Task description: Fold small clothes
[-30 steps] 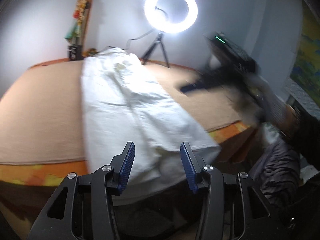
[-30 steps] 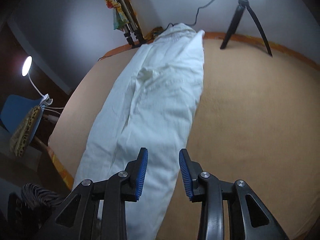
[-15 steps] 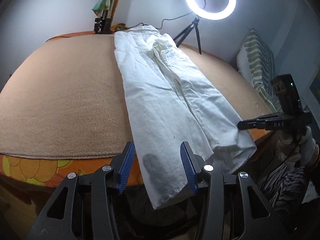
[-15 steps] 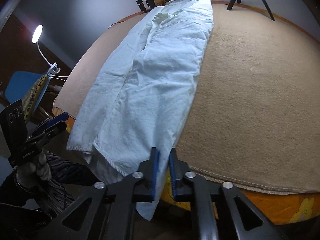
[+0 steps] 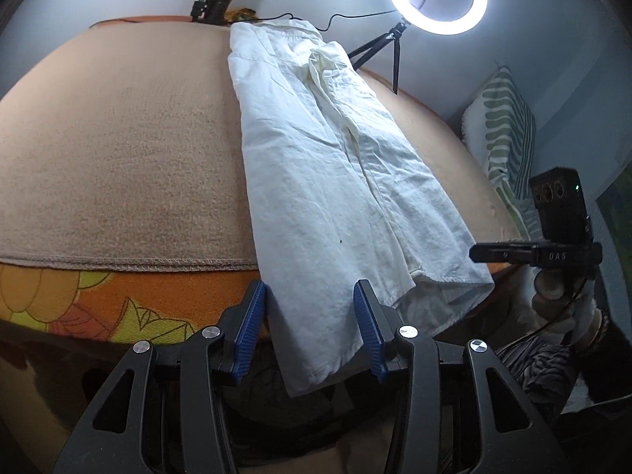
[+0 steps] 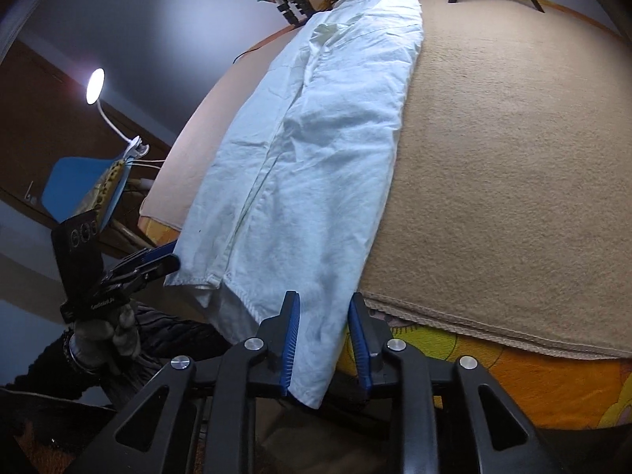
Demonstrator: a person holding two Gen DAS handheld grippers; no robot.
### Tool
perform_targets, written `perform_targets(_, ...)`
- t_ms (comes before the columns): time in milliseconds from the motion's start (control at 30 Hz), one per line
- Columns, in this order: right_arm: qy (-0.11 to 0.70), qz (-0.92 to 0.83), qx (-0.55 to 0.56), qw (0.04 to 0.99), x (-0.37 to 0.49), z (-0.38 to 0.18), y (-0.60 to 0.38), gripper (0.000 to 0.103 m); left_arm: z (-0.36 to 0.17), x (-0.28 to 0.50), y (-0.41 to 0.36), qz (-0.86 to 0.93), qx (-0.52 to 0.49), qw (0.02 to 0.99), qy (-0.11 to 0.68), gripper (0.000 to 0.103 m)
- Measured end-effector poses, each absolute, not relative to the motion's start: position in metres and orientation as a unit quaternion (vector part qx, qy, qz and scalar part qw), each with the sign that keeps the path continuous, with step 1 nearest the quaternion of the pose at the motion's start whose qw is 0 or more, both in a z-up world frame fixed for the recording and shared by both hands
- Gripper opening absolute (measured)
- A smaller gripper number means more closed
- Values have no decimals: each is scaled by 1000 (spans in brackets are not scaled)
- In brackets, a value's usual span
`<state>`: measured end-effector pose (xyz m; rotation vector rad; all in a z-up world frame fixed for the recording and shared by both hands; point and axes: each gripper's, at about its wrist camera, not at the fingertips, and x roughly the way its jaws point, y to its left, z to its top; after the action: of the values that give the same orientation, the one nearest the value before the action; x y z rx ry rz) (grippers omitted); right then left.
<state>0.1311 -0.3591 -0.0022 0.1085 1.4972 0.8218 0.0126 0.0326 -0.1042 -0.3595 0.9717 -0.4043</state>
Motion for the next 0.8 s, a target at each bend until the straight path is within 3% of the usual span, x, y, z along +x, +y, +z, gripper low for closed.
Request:
perform_targets(233,668,360,15,652,125,-6,-353,26,-96,15,31,-178,-138,858,461,37)
perform_targets(533,555,365,-14,748,166,58,-349,26,-35,34,-13,-212,-21,906,365,37)
perform_targets(700,505,377,-18,776,220,66,-332,32,-40,72,-62,-265,5,891,369,37)
perform_targets(800,502,377,-45,777,253,57,-311,29,-56,91,-86,-285,20,877,386,37)
